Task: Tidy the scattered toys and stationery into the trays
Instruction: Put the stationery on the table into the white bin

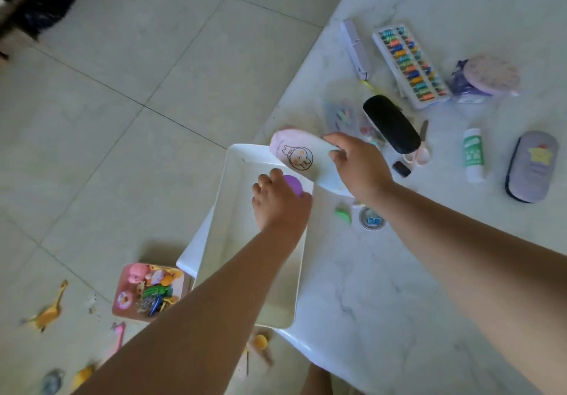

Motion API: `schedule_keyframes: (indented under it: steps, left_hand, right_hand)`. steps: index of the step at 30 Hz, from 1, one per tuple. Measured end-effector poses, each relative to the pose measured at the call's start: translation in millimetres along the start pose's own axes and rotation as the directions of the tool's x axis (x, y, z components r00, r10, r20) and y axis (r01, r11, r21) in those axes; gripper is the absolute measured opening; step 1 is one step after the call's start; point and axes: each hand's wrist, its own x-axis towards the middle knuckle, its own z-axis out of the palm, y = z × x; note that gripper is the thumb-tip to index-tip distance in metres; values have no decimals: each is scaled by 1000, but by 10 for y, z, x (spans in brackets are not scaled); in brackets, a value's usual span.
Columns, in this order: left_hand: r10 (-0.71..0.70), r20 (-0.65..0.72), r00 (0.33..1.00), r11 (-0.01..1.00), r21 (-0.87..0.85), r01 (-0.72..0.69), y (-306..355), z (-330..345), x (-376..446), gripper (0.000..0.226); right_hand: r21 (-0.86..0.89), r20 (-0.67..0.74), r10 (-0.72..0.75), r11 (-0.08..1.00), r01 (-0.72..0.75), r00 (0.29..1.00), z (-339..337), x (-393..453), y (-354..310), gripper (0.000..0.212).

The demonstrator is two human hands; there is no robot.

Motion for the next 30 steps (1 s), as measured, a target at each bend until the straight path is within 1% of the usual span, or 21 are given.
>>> schedule_keyframes:
  steps: [2,5,7,9,11,14,16,17,19,21,23,25,28,30]
  left_hand:
    - [-93,19,995,994,58,92,-262,-59,33,49]
    - [-166,57,985,981,110,159,-544,-91,73,47]
    - [-152,60,987,979,148,142,-655,-85,88,48]
    - [-94,18,995,979,182,89,-720,-79,104,46]
    - [-43,-43,998,984,173,50,-770,-90,155,41]
    - [10,-169,986,986,166,18,-801,-140,256,40]
    - [3,-247,969,985,167,40,-811,-182,384,44]
    - [-24,-265,964,986,151,66,-819,-200,447,48]
    - [-101,-238,966,987,98,127,-818,-216,587,58]
    - [-150,-149,977,987,31,157,-813,-218,680,62]
    - [-130,-104,986,991,18,132,-823,-209,764,55]
    - [-100,-115,988,994,23,103,-843,-208,852,48]
    - [-20,-144,989,999,36,26,-801,-178,970,55]
    - [14,-144,990,999,33,-10,-741,-169,1035,62]
  right_hand:
    - [-61,58,-23,998,27,998,173,7,-202,35]
    - [-144,124,-51,987,69,991,426,71,-404,35]
    - [-132,169,-49,989,72,984,572,161,-470,37]
    - [-136,180,-48,988,73,983,695,257,-488,40]
    - [-198,135,-29,979,56,990,755,320,-474,42]
    - [-236,-11,35,971,-37,999,723,299,-367,38]
    - [-241,-63,88,965,-101,994,695,283,-285,30]
    - [-254,-57,104,960,-115,993,691,275,-249,26]
    - [-293,-23,107,950,-109,994,711,288,-210,23]
    - [-324,-3,79,943,-75,997,729,305,-222,24]
    - [-392,25,63,919,-48,998,752,338,-260,22]
    - [-449,47,52,893,-26,998,787,349,-322,21]
    - [-408,4,79,910,-70,997,857,353,-393,18]
    - [-415,-30,79,906,-84,996,908,350,-418,14]
